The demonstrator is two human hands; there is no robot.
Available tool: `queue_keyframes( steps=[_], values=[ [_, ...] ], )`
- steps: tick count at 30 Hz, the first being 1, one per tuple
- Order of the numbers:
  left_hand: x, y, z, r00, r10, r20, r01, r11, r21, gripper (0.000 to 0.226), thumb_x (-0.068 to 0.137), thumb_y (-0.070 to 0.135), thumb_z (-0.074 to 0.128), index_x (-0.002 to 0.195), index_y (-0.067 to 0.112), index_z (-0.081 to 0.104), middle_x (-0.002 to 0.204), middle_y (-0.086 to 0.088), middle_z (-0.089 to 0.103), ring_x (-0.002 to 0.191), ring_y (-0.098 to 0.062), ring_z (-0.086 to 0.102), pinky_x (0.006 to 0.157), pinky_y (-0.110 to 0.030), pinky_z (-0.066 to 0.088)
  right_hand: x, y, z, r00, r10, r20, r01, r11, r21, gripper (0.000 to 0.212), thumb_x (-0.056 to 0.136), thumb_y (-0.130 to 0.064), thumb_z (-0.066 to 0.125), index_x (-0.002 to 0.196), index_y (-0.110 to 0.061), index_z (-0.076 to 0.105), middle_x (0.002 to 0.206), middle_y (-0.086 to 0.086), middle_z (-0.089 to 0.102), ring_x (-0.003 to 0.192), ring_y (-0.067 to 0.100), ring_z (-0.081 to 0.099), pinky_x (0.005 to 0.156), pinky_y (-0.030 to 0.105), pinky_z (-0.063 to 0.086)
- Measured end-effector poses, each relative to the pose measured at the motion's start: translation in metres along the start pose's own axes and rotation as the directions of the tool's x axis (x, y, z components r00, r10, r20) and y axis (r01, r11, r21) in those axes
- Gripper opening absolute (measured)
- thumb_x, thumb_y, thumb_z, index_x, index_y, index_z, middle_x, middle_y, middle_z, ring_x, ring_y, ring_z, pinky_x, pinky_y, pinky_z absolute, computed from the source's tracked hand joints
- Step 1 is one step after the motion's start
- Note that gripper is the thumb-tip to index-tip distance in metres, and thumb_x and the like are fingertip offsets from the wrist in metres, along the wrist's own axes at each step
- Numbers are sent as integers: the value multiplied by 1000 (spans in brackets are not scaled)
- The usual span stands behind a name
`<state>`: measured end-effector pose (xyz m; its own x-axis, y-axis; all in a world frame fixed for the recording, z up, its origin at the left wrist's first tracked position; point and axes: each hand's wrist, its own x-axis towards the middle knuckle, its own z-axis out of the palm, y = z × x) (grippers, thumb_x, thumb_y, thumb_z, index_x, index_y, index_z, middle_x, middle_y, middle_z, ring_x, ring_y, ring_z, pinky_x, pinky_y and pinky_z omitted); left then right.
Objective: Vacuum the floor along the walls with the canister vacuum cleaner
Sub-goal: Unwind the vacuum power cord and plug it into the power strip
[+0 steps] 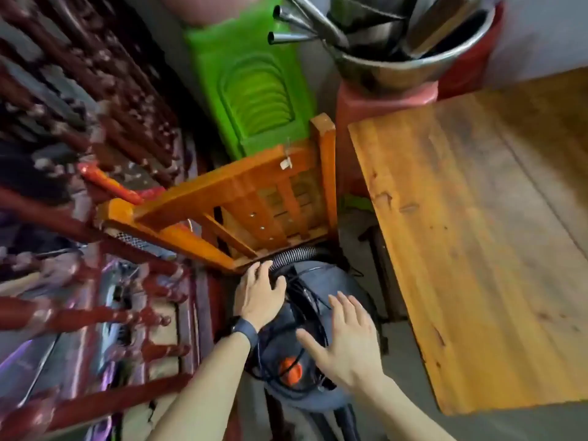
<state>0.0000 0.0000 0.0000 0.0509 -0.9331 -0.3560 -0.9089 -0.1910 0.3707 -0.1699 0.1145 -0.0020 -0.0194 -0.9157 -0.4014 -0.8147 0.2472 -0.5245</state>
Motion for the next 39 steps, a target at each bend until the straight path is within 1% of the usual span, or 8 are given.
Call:
queue_keyframes(
  steps=[3,5,7,8,13,15,19,39],
  values=[
    [32,-21,21,995,-24,99,19,999,44,59,96,52,47,149,31,34,160,-2,26,146,-24,24,119,-39,23,34,-9,34,999,53,-10,-53,997,-62,114,80,-95,22,165,-19,13,173,2,5,160,24,-8,124,54,-9],
    [50,-32,29,989,-8,149,3,1000,30,62,94,56,48,150,35,32,161,1,25,147,-23,23,119,-40,22,48,-10,53,994,57,-91,-68,990,-121,112,80,-93,32,160,-14,34,165,5,34,156,29,22,121,59,0],
    [64,-41,37,986,64,153,-64,998,-4,62,92,56,51,148,37,34,159,4,27,146,-22,25,119,-38,22,51,-4,74,978,35,-204,-65,987,-146,96,81,-85,44,143,-13,56,135,2,65,129,29,57,114,60,22],
    [70,-43,39,982,105,155,-102,994,-30,62,91,57,52,147,38,35,159,4,27,147,-21,24,119,-38,21,51,-2,79,971,18,-240,-58,985,-161,86,83,-81,47,137,-14,60,122,-1,69,117,29,62,110,58,29],
    [83,-46,55,962,150,228,-129,986,-103,72,87,74,40,151,45,25,165,3,16,150,-19,13,121,-44,14,55,-1,86,934,-12,-357,-73,972,-222,66,83,-68,54,120,-16,66,98,-2,73,97,30,64,102,55,37],
    [87,-45,60,967,133,216,-132,991,-19,70,86,77,36,150,52,22,165,3,14,149,-24,13,119,-45,14,55,-1,88,925,-8,-379,-82,972,-222,64,81,-67,57,118,-15,68,96,-2,72,94,31,64,101,55,39],
    [91,-46,69,987,128,97,-131,991,31,75,74,84,24,144,57,28,153,9,36,138,-26,29,112,-48,21,54,0,93,899,-7,-438,-89,976,-199,59,78,-64,62,114,-17,68,89,-3,70,89,30,63,99,52,41],
    [-52,-40,131,981,162,110,-155,985,-72,78,71,82,24,144,55,34,151,7,35,136,-26,30,114,-46,26,-83,65,123,864,3,-503,-105,979,-174,55,78,-63,63,112,-20,69,82,-5,66,85,29,61,97,50,42]
  ],
)
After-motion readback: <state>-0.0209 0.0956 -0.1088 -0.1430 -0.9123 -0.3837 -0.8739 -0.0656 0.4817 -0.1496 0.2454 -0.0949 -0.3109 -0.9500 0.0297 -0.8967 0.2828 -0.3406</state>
